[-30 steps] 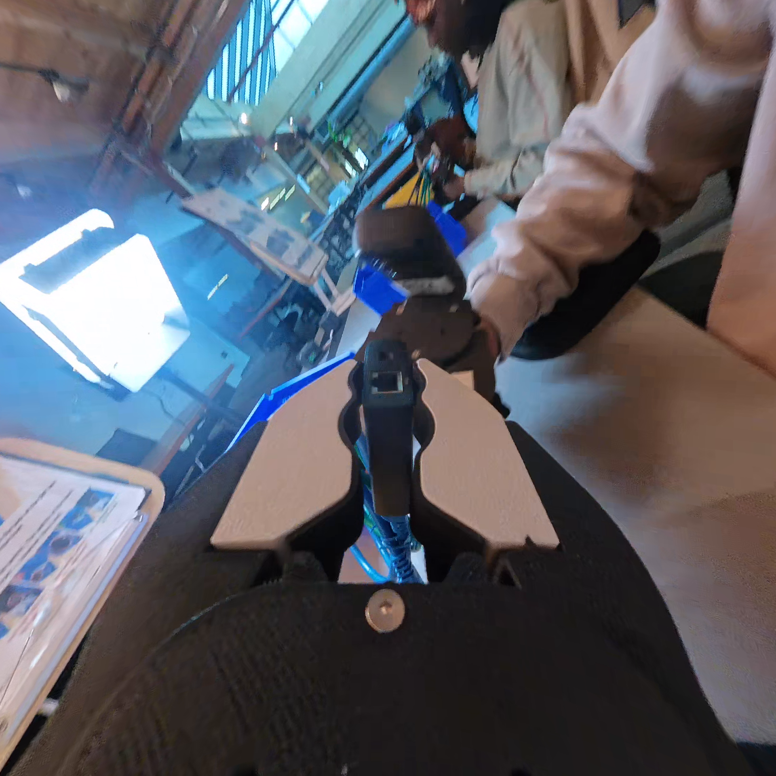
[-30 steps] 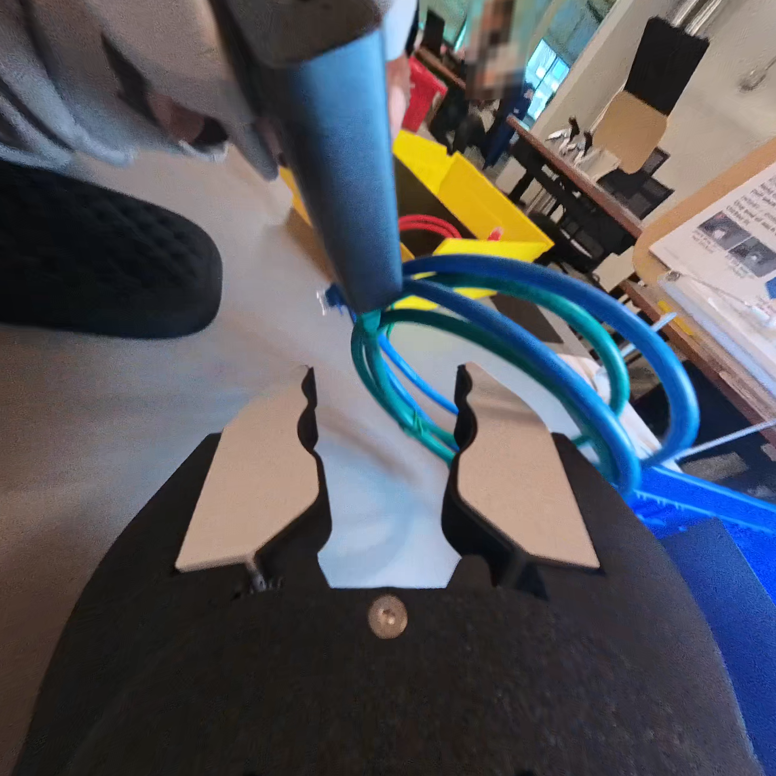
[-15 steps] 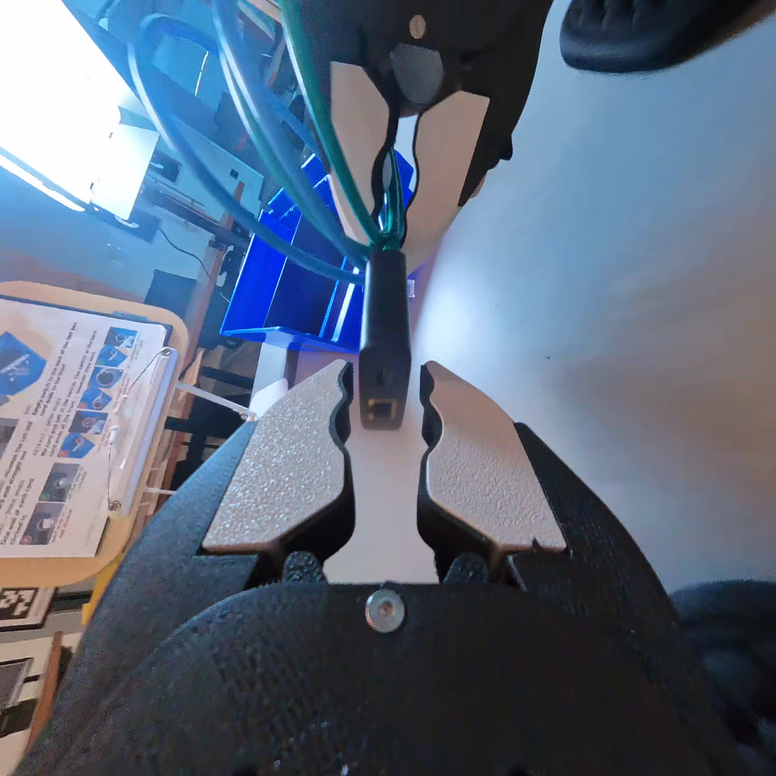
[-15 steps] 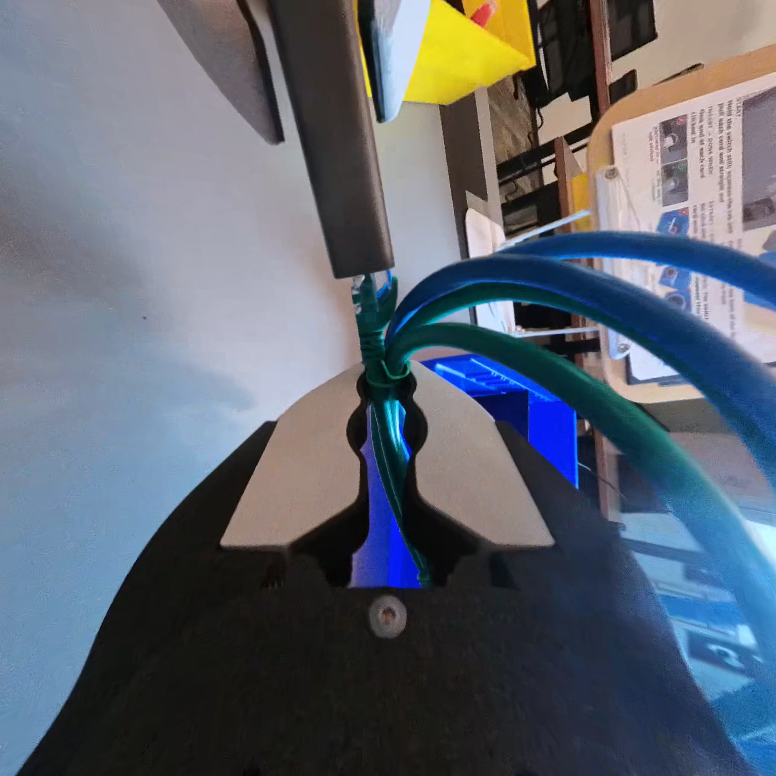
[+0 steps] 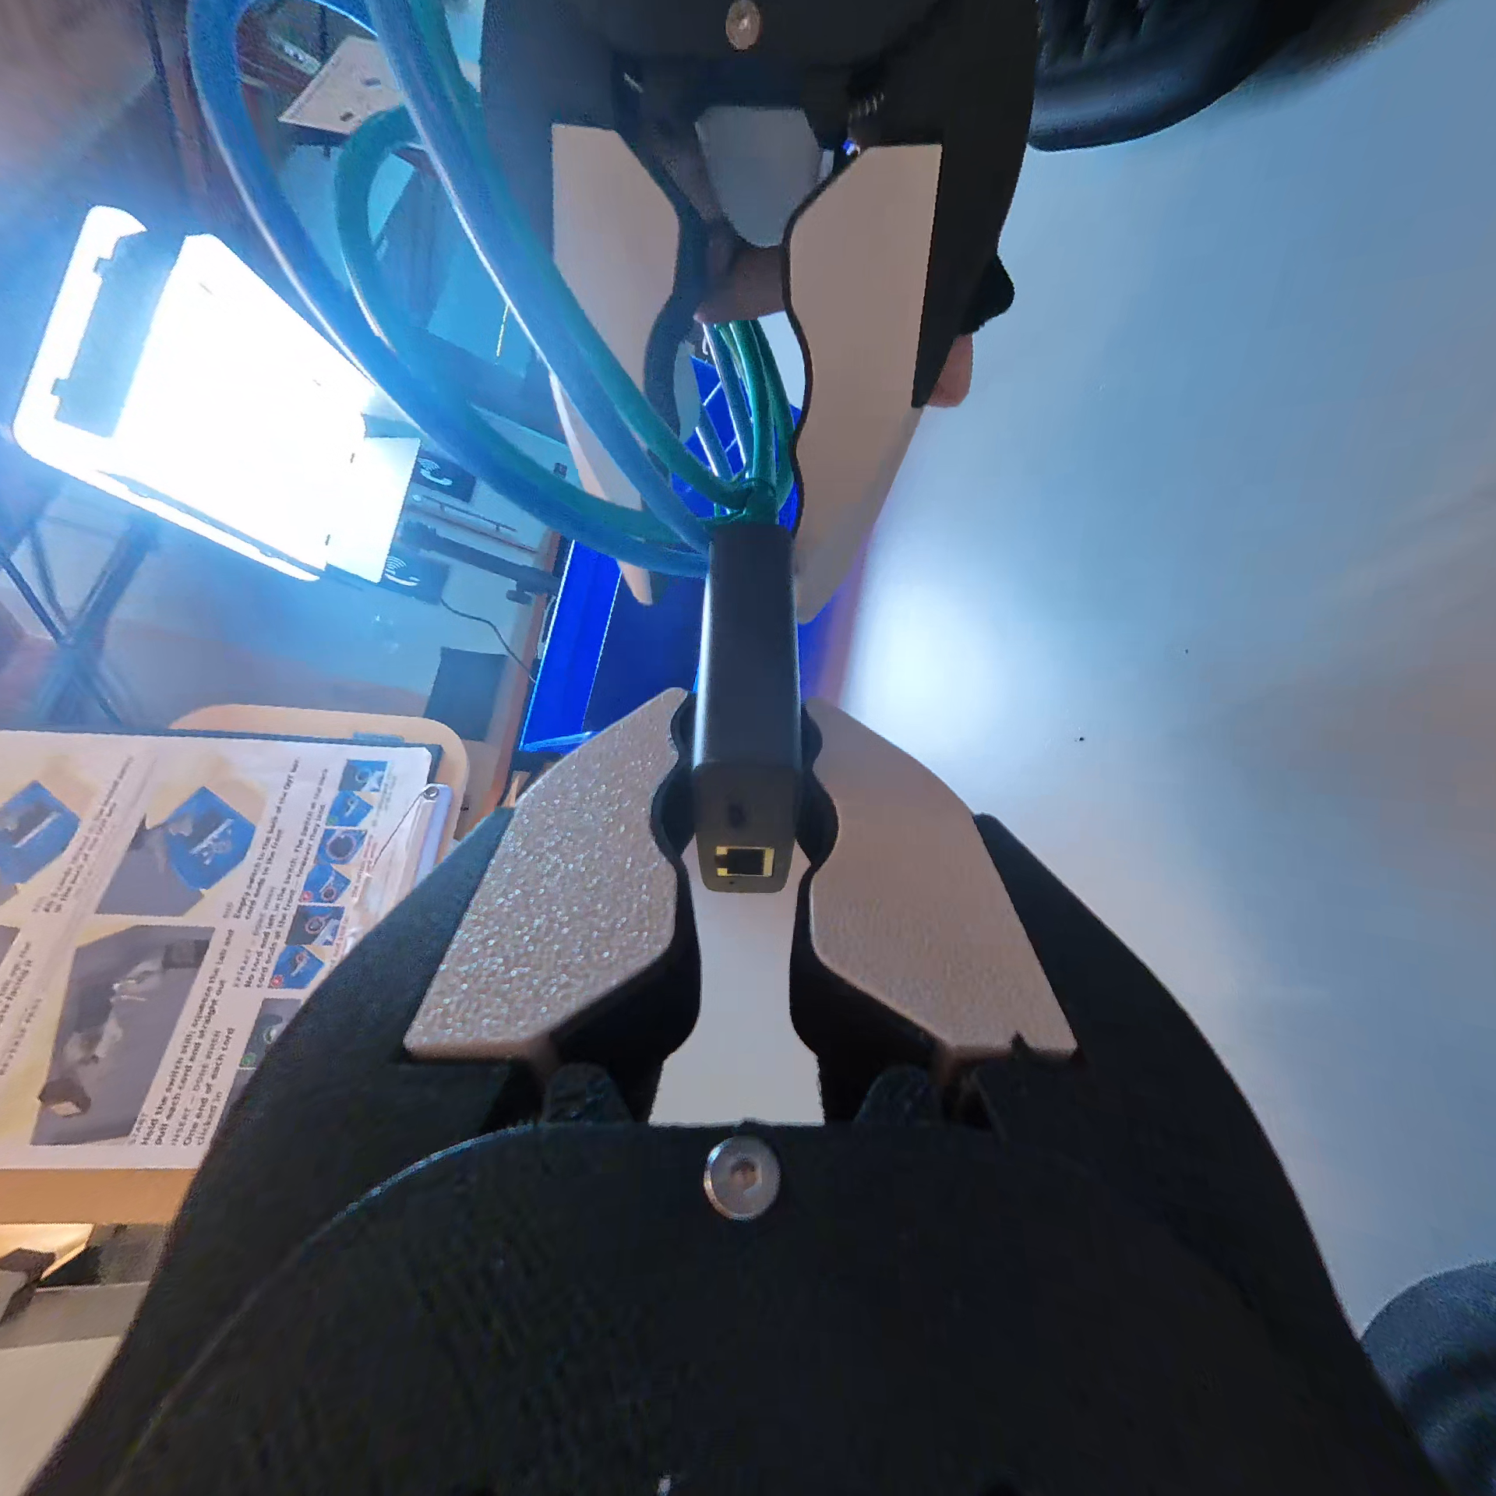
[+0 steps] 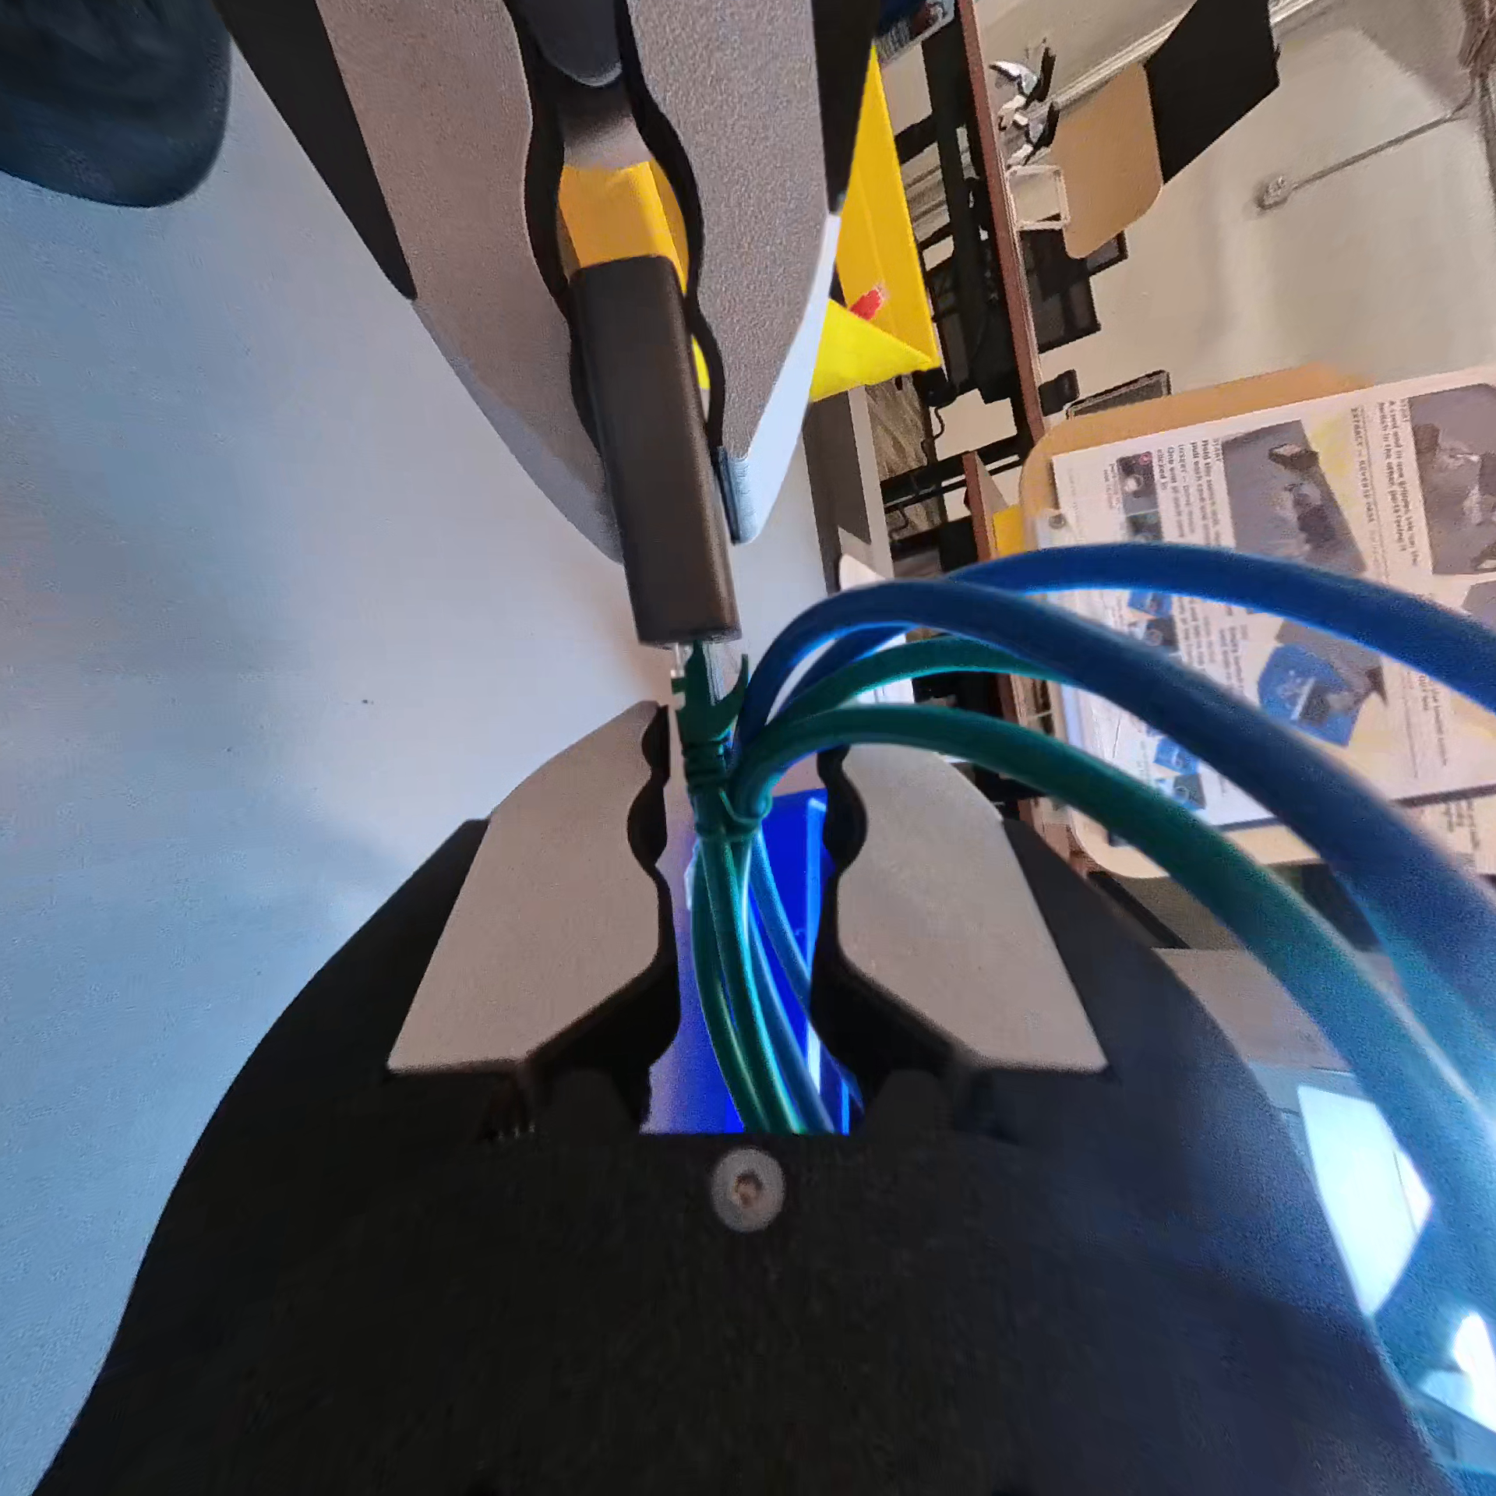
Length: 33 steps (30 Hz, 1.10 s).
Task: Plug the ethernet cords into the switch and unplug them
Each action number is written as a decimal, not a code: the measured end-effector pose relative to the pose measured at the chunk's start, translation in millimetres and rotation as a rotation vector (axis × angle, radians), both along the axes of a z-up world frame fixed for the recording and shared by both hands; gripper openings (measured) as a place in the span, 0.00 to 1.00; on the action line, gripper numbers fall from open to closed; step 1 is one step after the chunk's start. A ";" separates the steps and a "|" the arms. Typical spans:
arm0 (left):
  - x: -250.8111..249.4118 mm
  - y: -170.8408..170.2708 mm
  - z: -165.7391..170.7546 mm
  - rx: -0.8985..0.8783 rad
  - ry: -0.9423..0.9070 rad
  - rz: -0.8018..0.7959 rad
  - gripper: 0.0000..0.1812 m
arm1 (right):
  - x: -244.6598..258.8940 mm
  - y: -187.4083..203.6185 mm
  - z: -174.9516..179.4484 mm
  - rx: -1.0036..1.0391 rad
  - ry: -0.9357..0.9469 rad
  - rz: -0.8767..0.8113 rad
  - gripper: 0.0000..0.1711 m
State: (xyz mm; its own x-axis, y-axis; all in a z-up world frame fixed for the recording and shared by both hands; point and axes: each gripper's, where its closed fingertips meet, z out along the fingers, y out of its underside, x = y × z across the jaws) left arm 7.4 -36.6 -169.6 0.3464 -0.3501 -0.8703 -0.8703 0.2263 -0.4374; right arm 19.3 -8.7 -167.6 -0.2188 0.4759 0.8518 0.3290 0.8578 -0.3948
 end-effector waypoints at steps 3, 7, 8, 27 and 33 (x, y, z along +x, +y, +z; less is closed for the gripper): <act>2.0 -0.5 2.1 0.012 -0.002 -0.008 0.12 | -0.5 -2.6 0.7 0.005 0.010 -0.011 0.24; 5.5 1.7 3.3 0.019 0.002 -0.011 0.12 | -4.6 -3.3 5.2 0.035 0.039 -0.038 0.24; 4.9 1.8 2.9 0.020 0.002 -0.012 0.12 | -5.4 -2.4 5.5 0.052 0.050 -0.039 0.23; 0.7 3.3 2.5 -0.067 -0.202 -0.047 0.12 | -6.7 -4.9 6.6 -0.074 0.101 0.033 0.16; 0.6 5.1 0.8 -0.094 -0.251 -0.049 0.13 | -6.7 -3.4 4.9 -0.129 0.098 0.011 0.16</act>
